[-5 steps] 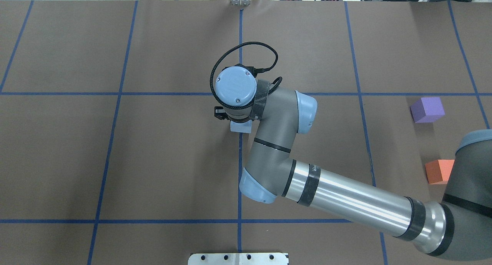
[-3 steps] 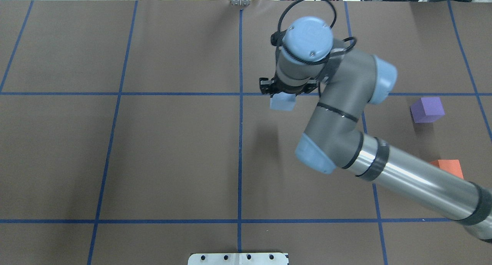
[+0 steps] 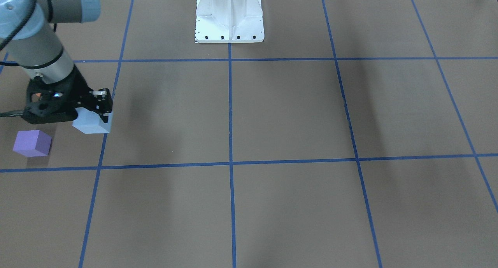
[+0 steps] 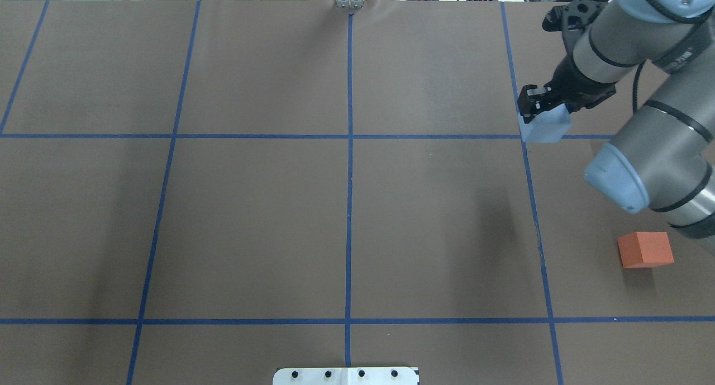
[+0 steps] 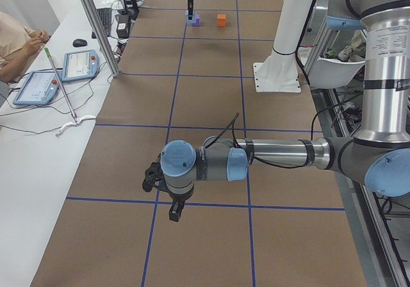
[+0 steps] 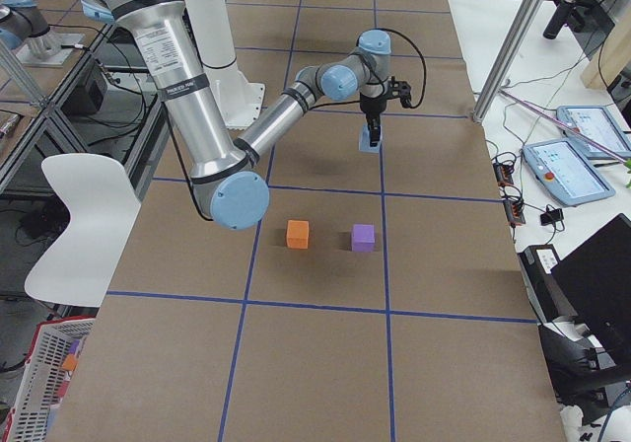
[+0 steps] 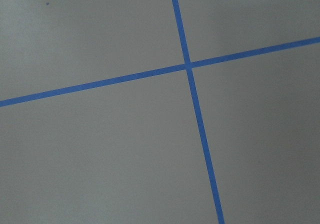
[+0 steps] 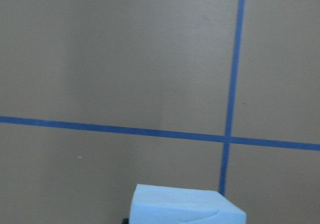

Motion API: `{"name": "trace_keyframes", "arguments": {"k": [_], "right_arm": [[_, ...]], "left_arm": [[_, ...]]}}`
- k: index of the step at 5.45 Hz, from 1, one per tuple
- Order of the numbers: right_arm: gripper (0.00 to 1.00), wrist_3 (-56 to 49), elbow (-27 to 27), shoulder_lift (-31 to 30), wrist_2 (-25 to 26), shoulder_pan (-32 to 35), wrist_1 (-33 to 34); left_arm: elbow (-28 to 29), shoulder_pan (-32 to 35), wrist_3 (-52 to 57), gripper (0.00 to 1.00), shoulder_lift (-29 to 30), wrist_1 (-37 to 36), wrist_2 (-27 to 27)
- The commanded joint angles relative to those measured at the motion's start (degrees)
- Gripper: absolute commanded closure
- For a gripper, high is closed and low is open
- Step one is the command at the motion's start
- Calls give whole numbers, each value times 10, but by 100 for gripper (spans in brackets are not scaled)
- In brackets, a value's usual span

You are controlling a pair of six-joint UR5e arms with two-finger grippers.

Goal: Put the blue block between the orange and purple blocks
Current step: 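Carry the cube with the right gripper toward the purple and orange cubes, then lower the cube into the gap between purple and orange cubes, open gripper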

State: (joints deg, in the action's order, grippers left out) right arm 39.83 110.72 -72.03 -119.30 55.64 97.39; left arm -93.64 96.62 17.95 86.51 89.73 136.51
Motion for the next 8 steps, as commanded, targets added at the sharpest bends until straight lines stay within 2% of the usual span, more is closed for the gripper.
{"name": "trace_keyframes", "arguments": {"k": [1,2,3,5,7,8], "right_arm": [[100,-22,13,-180,-10,32,-145],[100,1,9,-242,-10,32,-227],[100,62,-7,-255,-5,31,-247],[100,101,-96,-258,3,11,-384],[100,121,-101,-256,66,-57,-387],[100,116,-99,-259,67,-59,-387]], "left_arm": [[6,0,1,0,0,13,2],[6,0,1,0,0,13,2],[6,0,1,0,0,14,2],[4,0,2,0,0,14,2],[3,0,2,0,0,14,2],[2,0,1,0,1,15,2]]}}
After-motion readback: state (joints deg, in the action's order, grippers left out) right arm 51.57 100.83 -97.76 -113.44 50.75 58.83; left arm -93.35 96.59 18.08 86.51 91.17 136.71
